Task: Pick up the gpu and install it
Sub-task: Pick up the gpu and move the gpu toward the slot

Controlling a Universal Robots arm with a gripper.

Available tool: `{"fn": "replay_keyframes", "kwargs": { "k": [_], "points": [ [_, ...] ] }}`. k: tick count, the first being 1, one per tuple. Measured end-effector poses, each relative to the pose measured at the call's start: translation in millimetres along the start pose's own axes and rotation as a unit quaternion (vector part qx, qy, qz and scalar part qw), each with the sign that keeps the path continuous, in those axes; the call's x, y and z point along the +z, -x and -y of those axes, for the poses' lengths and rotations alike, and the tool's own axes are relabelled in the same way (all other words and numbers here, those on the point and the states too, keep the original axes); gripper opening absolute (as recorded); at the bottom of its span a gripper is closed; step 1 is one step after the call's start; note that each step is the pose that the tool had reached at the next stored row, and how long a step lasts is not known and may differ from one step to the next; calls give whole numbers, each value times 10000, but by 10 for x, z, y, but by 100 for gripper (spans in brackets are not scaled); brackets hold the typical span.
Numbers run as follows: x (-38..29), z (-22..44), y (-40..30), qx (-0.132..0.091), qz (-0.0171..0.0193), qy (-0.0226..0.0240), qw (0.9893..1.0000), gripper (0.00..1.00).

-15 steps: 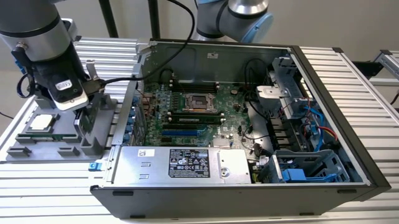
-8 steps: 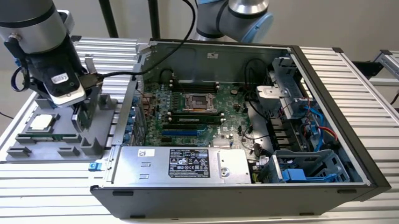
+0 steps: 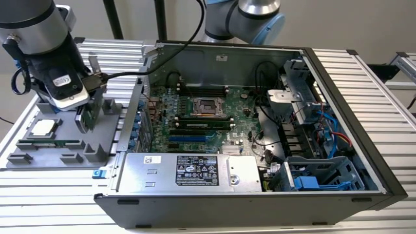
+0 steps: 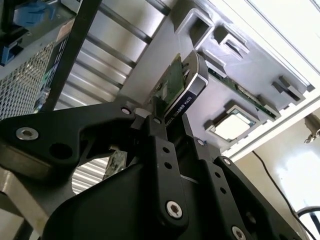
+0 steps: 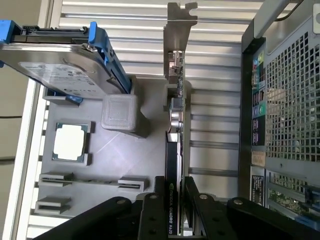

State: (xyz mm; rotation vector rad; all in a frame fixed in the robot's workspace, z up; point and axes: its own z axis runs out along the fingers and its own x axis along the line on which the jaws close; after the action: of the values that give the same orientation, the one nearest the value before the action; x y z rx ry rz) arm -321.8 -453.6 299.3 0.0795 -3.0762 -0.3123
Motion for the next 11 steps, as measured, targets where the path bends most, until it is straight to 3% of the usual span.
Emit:
{"fn": "replay_keyframes", "kwargs": {
  "k": [2,11],
  "points": [
    [-4,0,0,4,3,33,10000,0],
    [-21,-3,-1,3,6,35,10000,0]
  ]
}}
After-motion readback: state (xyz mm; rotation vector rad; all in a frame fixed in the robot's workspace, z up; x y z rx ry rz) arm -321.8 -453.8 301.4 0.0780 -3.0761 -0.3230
